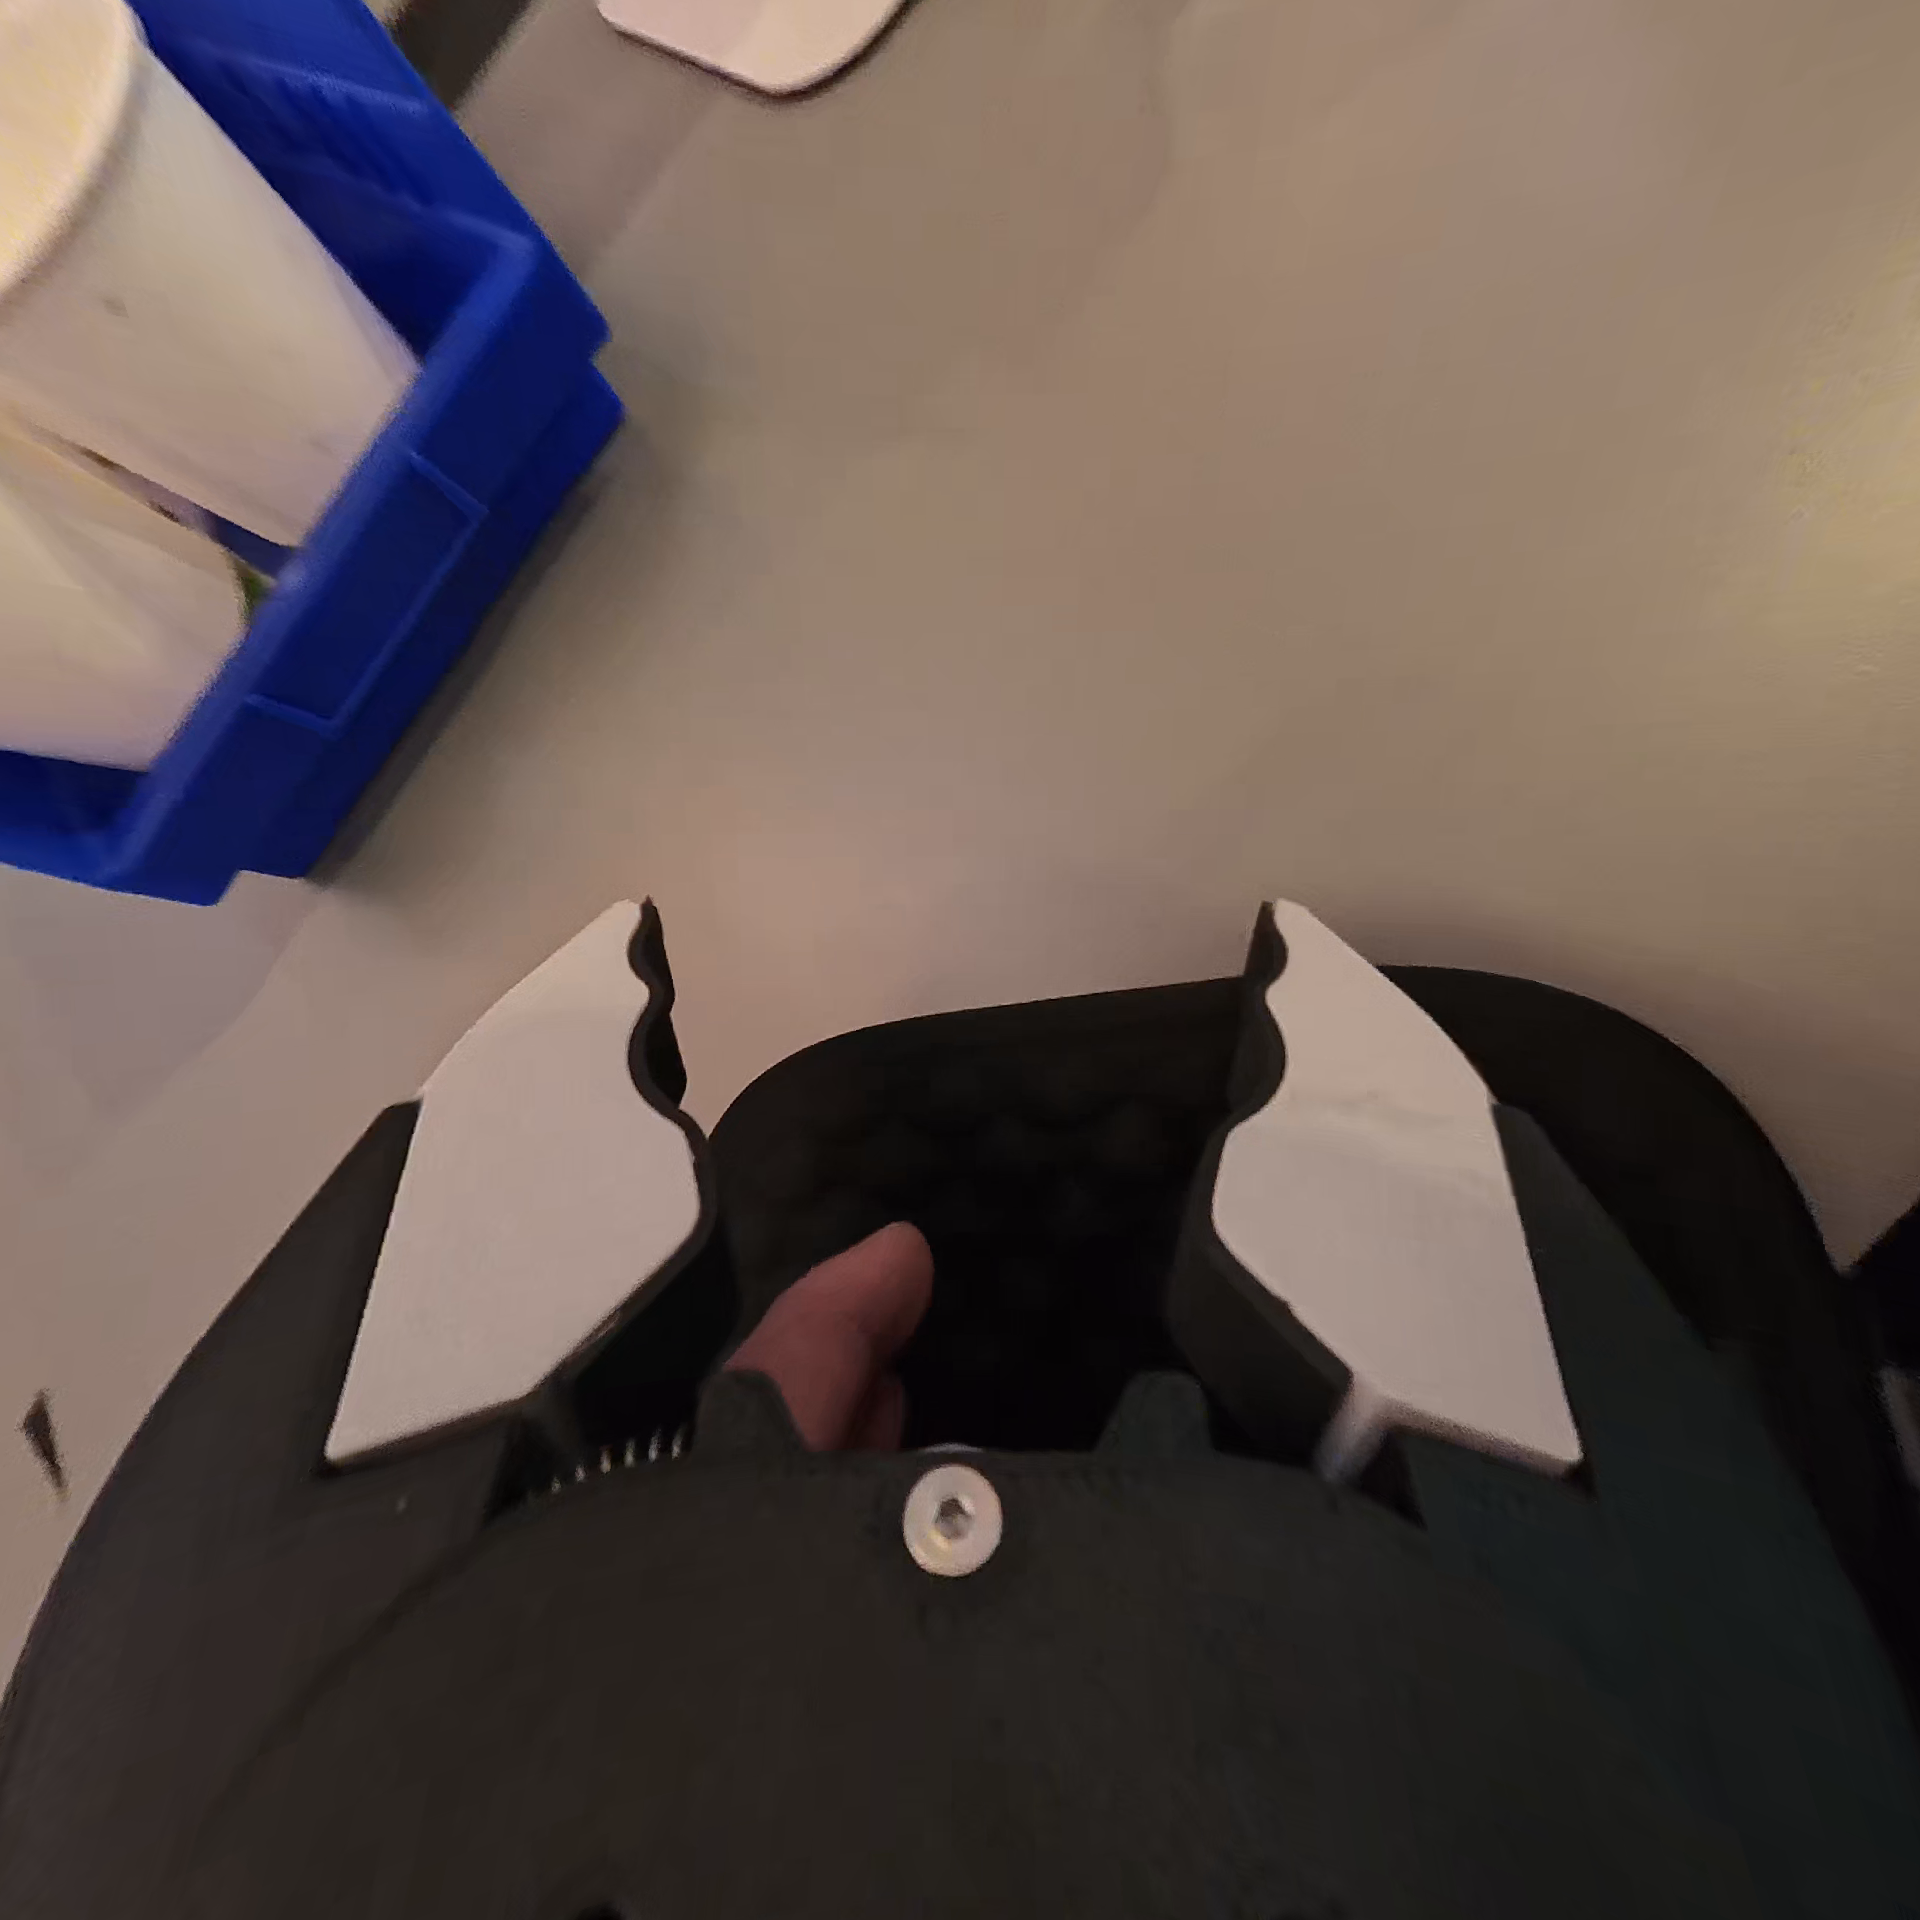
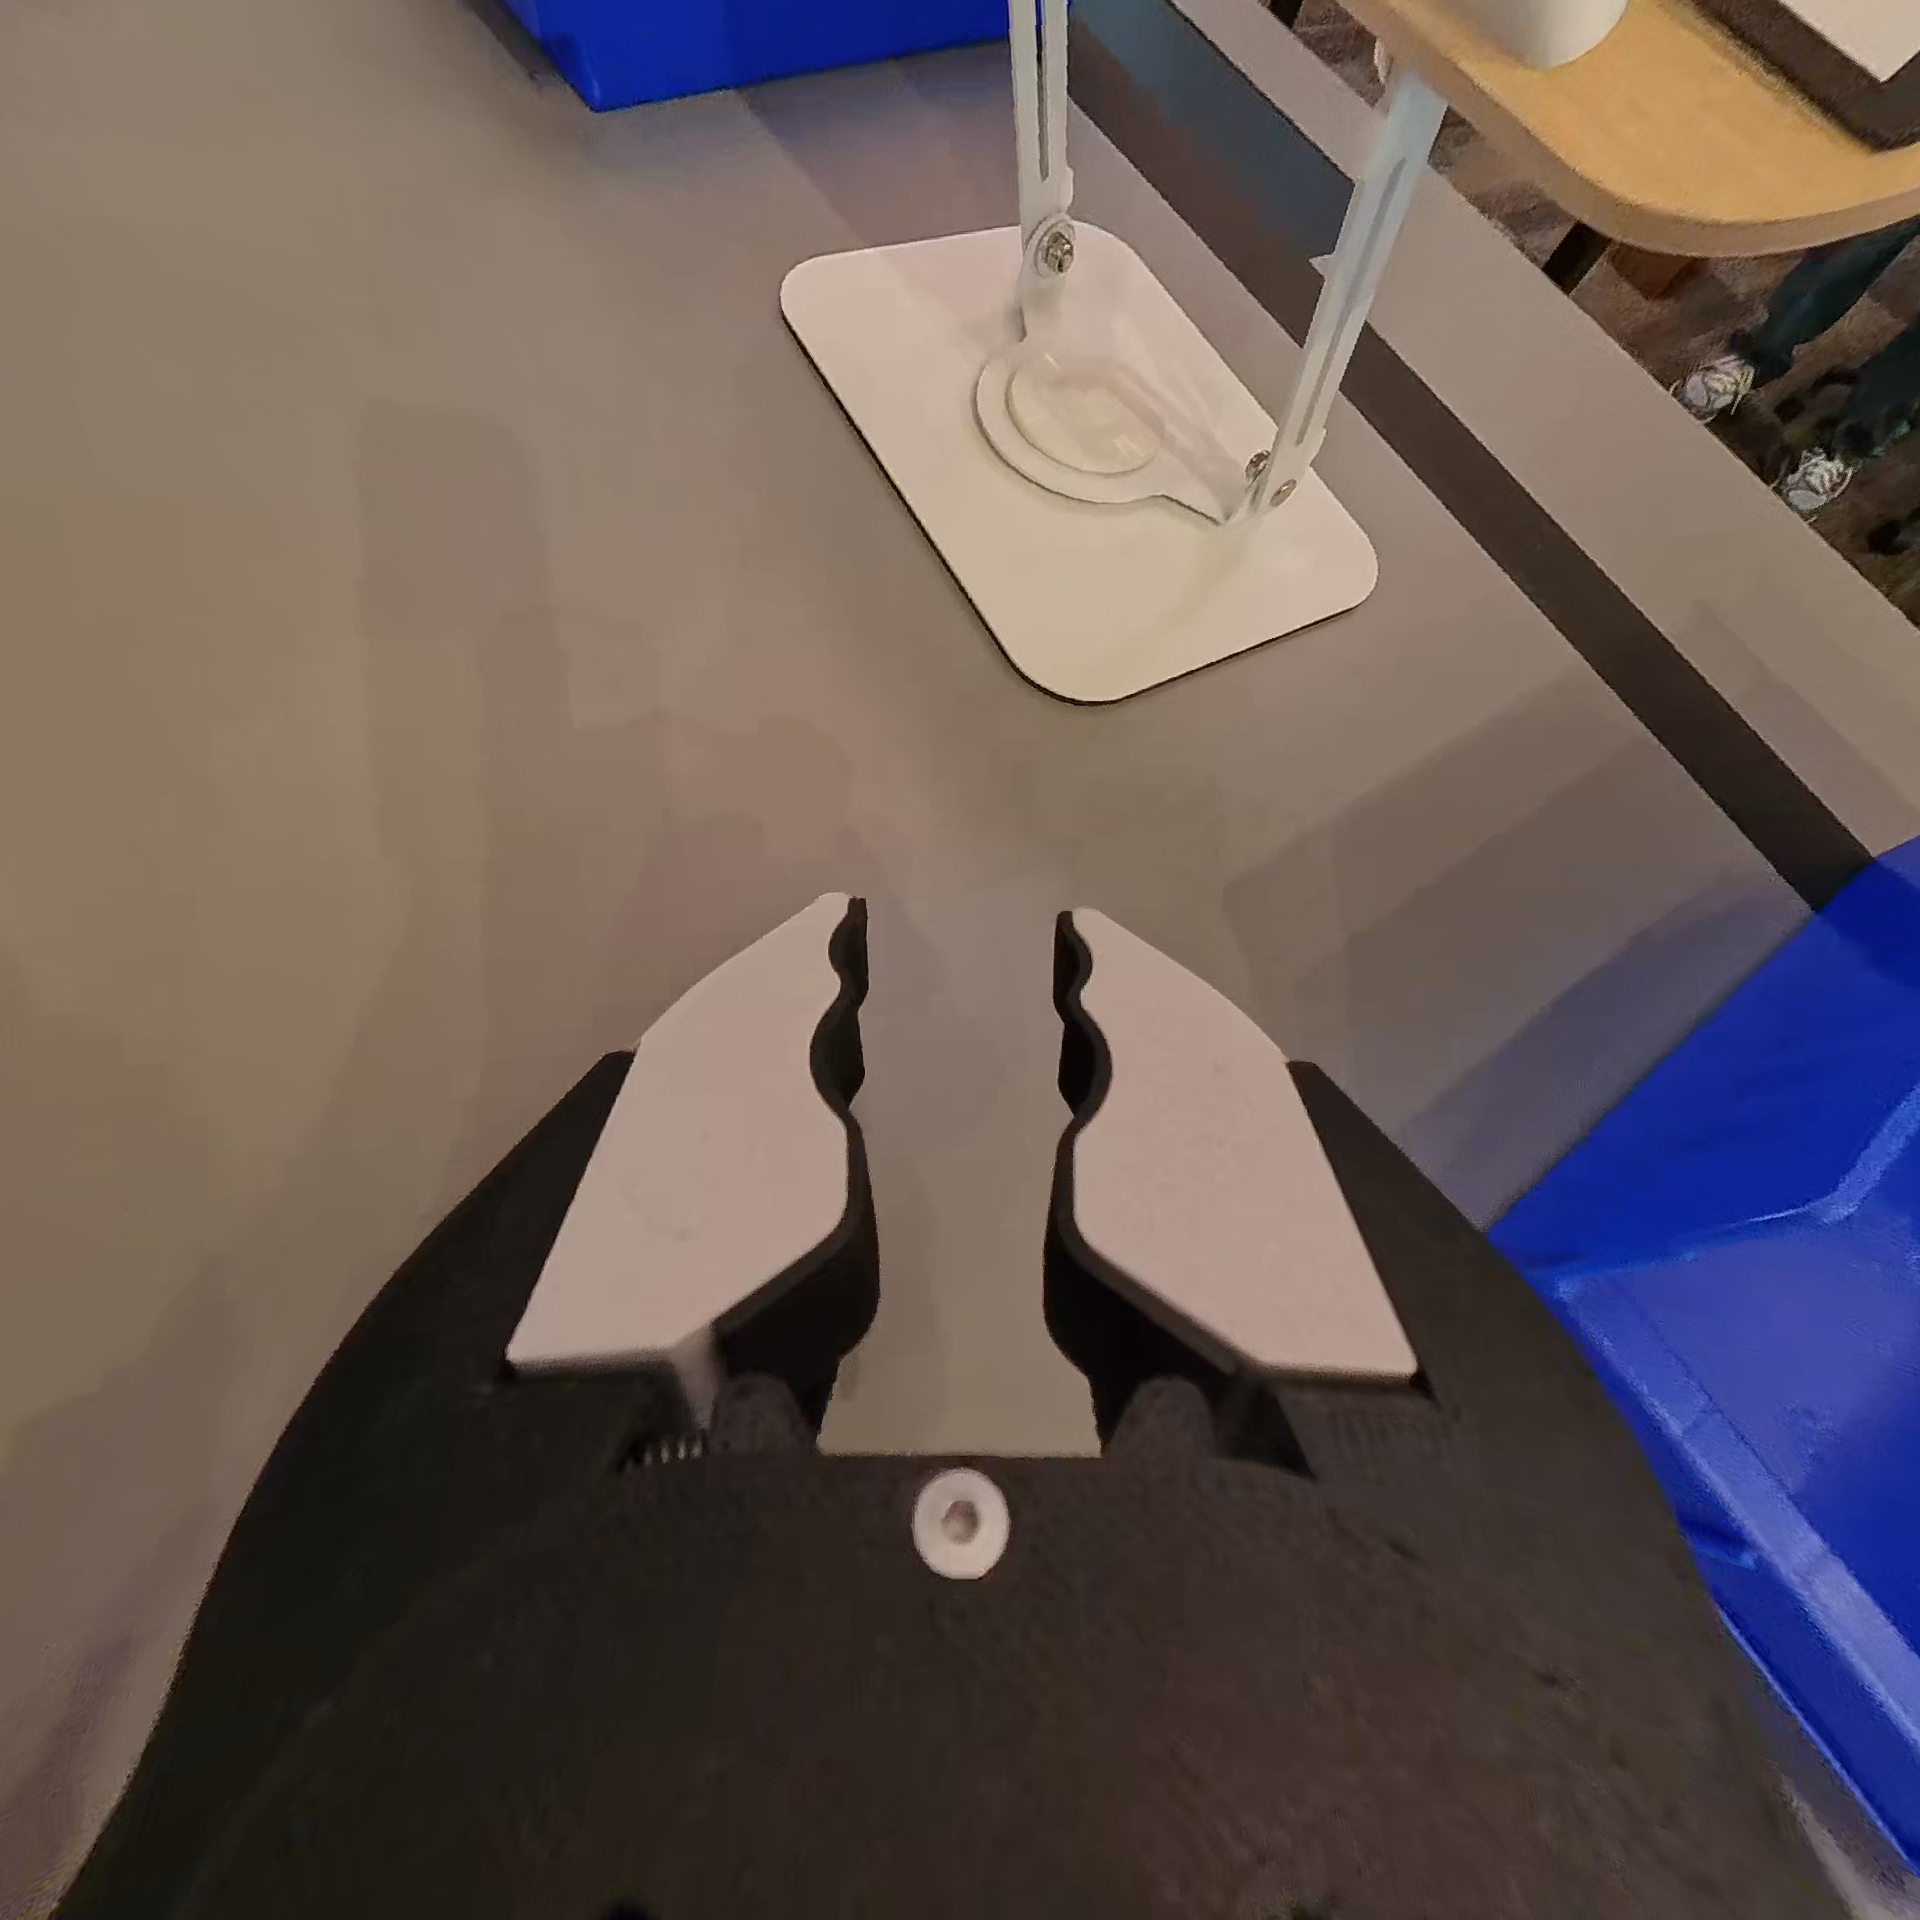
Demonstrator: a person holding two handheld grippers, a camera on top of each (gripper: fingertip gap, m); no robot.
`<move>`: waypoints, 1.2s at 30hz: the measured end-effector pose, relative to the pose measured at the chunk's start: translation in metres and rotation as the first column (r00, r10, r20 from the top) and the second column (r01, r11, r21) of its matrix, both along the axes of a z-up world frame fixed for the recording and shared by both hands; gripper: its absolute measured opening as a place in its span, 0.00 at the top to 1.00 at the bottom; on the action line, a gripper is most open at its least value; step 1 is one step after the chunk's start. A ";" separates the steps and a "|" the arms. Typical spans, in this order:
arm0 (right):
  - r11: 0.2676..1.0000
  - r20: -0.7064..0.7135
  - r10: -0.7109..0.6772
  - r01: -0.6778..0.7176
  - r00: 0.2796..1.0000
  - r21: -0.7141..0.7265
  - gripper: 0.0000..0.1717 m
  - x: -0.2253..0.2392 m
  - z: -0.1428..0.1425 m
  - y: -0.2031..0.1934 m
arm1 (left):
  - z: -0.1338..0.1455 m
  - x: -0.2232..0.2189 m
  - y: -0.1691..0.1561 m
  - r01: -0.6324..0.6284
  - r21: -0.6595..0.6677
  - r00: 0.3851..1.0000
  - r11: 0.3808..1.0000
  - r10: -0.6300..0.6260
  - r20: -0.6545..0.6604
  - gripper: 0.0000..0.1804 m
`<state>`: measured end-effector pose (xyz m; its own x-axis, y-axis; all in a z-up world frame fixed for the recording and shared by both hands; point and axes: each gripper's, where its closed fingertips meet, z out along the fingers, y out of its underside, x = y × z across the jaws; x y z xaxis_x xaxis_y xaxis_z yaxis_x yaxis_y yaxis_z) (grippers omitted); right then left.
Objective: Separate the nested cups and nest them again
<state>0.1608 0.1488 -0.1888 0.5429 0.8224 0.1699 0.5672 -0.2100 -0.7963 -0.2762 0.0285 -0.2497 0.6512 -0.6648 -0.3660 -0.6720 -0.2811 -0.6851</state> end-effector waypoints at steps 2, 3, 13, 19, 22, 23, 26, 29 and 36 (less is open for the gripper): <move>1.000 -0.034 -0.004 0.004 0.999 0.009 0.80 -0.002 -0.001 0.002 | 0.008 -0.001 0.002 -0.031 0.099 0.999 0.995 0.032 -0.005 0.42; 1.000 -0.053 -0.009 0.010 0.999 0.014 0.80 -0.002 -0.001 0.004 | 0.011 0.000 0.002 -0.039 0.137 0.999 0.990 0.040 -0.004 0.44; 0.999 -0.113 -0.036 0.039 0.993 0.018 0.80 -0.006 -0.013 0.011 | 0.016 -0.005 0.052 -0.231 0.212 0.971 0.949 0.240 -0.016 0.44; 0.998 -0.088 -0.059 0.060 0.994 0.005 0.78 -0.005 0.002 0.009 | 0.027 -0.013 0.067 -0.367 0.170 0.929 0.914 0.369 0.020 0.31; 0.997 -0.065 -0.048 0.051 0.997 0.060 0.77 -0.003 0.039 0.018 | 0.068 -0.017 0.084 -0.375 0.237 0.927 0.896 0.364 0.089 0.28; 0.995 -0.068 -0.046 0.052 0.997 0.088 0.77 -0.004 0.054 0.024 | 0.086 -0.017 0.092 -0.370 0.275 0.929 0.887 0.354 0.107 0.29; 0.981 -0.117 -0.036 0.057 0.992 0.184 0.77 -0.009 0.104 0.044 | 0.125 -0.013 0.124 -0.323 0.371 0.946 0.870 0.313 0.091 0.32; 0.962 -0.187 -0.026 0.075 0.982 0.262 0.77 -0.015 0.142 0.065 | 0.141 -0.004 0.157 -0.242 0.414 0.967 0.877 0.255 0.024 0.34; 0.952 -0.402 -0.017 0.138 0.915 0.274 0.82 -0.017 0.155 0.105 | 0.134 0.018 0.203 -0.073 0.394 0.989 0.916 0.118 -0.091 0.38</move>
<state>0.1436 0.2542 -0.0335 0.6747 0.7216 0.1553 0.1892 0.0343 -0.9813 -0.2582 0.2316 -0.1154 0.6450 -0.3920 -0.6559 -0.7328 -0.0738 -0.6765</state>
